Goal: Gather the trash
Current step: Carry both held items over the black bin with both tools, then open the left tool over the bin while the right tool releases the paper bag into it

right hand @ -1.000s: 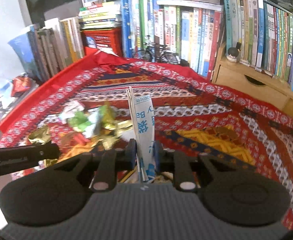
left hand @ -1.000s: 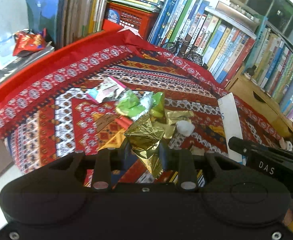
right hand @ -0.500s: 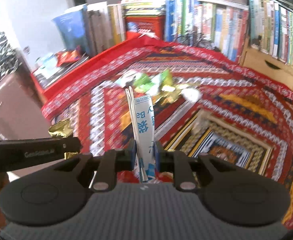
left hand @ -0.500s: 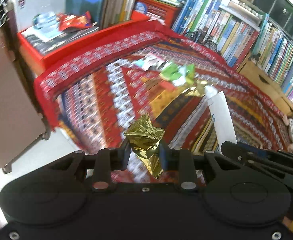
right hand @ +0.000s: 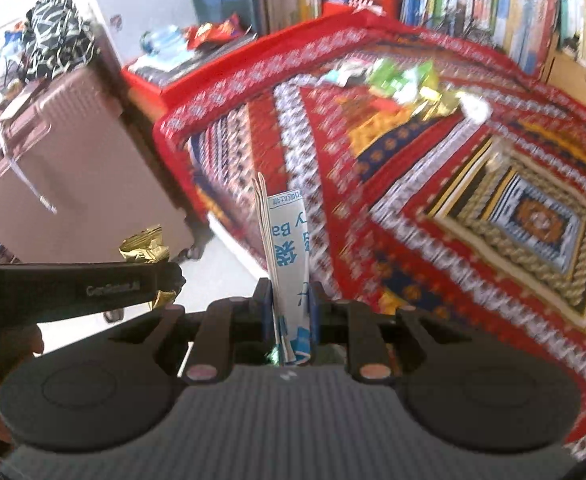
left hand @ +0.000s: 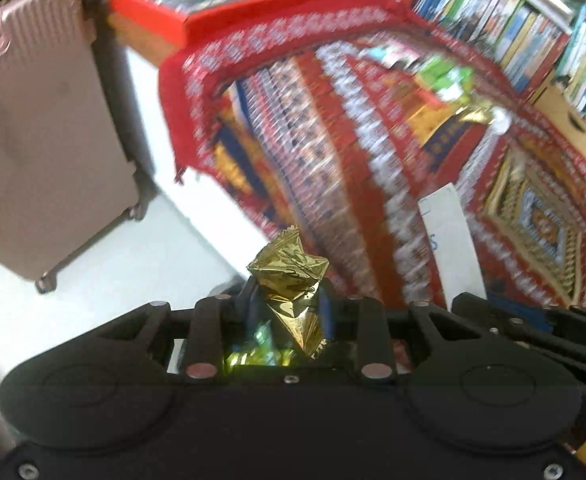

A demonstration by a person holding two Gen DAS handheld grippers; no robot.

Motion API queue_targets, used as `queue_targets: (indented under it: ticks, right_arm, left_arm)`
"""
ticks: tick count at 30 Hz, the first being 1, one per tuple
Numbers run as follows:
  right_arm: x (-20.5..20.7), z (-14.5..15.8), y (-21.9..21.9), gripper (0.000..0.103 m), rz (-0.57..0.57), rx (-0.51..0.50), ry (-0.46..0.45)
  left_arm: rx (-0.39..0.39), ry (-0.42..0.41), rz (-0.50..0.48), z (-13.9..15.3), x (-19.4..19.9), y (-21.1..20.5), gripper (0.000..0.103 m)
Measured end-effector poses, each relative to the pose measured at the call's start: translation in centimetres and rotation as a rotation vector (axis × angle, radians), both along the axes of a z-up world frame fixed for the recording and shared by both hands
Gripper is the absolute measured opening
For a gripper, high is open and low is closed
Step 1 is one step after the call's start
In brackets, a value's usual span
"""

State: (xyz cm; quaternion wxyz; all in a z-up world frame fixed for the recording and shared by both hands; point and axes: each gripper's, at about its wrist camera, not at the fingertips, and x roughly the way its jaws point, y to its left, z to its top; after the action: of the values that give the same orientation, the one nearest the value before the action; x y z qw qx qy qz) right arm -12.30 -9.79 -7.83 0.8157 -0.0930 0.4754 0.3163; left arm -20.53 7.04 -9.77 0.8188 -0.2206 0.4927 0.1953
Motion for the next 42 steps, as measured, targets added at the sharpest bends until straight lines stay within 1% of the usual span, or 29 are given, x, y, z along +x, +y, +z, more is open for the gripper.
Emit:
queue_targets:
  ticks: [4, 7, 12, 18, 26, 28, 29, 30, 31, 32, 35, 42]
  right_arm:
    - [-1.2, -2.1, 0.6, 0.023, 0.007, -0.015, 0.043]
    - [-1.7, -4.1, 0.8, 0.023, 0.002, -0.023, 0.081]
    - [-1.8, -7.1, 0.8, 0.024, -0.022, -0.027, 0.161]
    - [-1.6, -9.5, 0.8, 0.024, -0.032, -0.044, 0.215]
    - [-1.3, -11.1, 0.8, 0.028, -0.025, -0.069, 0.242]
    - [-1.2, -11.1, 0.7, 0.033, -0.020, -0.068, 0.243]
    - [-1.3, -11.1, 0.7, 0.040, -0.019, -0.069, 0.240]
    - [-1.3, -11.0, 0.7, 0.046, -0.018, -0.067, 0.237]
    - [-1.0, -11.1, 0.9, 0.049, -0.018, -0.066, 0.236]
    - [-1.0, -11.1, 0.9, 0.050, -0.020, -0.063, 0.236]
    - [-0.7, -11.0, 0.8, 0.059, -0.025, -0.055, 0.237]
    - [-0.3, -10.7, 0.6, 0.059, -0.043, -0.049, 0.232]
  left_arm:
    - [-0.011, 0.049, 0.005, -2.5, -1.4, 1.0, 0.028]
    - [-0.014, 0.086, -0.001, -4.4, -1.7, 1.3, 0.028]
    - [-0.032, 0.149, -0.026, -7.3, -1.5, 1.2, 0.028]
    - [-0.043, 0.195, -0.074, -9.7, -0.9, 0.6, 0.028]
    - [-0.062, 0.217, -0.099, -10.9, -0.4, 0.2, 0.031]
    - [-0.064, 0.219, -0.097, -10.8, -0.3, 0.3, 0.034]
    - [-0.060, 0.219, -0.096, -10.8, -0.2, 0.3, 0.036]
    - [-0.059, 0.218, -0.095, -10.8, -0.1, 0.3, 0.041]
    - [-0.057, 0.218, -0.093, -10.7, 0.0, 0.3, 0.045]
    - [-0.054, 0.219, -0.090, -10.7, 0.1, 0.3, 0.047]
    - [-0.045, 0.223, -0.086, -10.6, 0.3, 0.5, 0.052]
    - [-0.045, 0.212, -0.070, -10.4, 0.3, 0.9, 0.058]
